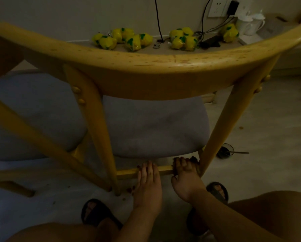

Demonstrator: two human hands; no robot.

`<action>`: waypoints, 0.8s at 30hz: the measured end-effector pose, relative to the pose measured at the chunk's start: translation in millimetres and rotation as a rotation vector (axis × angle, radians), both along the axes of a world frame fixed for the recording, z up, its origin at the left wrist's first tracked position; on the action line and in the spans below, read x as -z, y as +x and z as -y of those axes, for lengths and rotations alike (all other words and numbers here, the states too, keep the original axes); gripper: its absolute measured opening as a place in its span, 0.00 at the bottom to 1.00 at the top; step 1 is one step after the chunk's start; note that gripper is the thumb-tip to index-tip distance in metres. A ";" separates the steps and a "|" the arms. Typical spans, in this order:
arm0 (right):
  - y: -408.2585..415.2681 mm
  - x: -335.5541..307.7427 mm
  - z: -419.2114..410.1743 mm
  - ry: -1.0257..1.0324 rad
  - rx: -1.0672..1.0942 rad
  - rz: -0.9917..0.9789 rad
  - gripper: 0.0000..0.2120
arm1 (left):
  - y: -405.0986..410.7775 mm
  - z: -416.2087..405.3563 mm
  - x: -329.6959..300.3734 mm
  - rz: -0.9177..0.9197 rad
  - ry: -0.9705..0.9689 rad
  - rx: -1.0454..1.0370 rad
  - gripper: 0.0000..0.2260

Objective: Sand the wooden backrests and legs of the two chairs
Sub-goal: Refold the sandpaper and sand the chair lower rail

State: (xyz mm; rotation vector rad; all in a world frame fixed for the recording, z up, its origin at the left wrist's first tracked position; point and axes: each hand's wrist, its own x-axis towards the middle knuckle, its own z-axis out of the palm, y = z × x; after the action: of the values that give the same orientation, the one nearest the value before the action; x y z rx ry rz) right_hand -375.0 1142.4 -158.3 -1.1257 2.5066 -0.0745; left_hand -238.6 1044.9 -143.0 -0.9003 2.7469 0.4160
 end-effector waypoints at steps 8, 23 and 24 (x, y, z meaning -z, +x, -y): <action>-33.3 -8.4 -12.8 0.022 -0.090 0.093 0.34 | 2.2 1.4 -0.8 0.001 0.017 -0.020 0.37; -6.6 1.4 -18.1 0.074 -0.010 -0.030 0.42 | 9.0 0.3 6.3 -0.022 0.020 -0.006 0.36; 0.1 1.2 -12.9 0.067 -0.009 -0.046 0.42 | 10.6 0.7 6.4 -0.016 0.017 -0.009 0.36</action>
State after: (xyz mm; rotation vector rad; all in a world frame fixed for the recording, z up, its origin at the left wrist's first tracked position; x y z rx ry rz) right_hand -374.9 1155.3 -159.5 -1.1230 2.5242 0.0381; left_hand -228.1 1044.2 -149.4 -0.9090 2.7500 0.4496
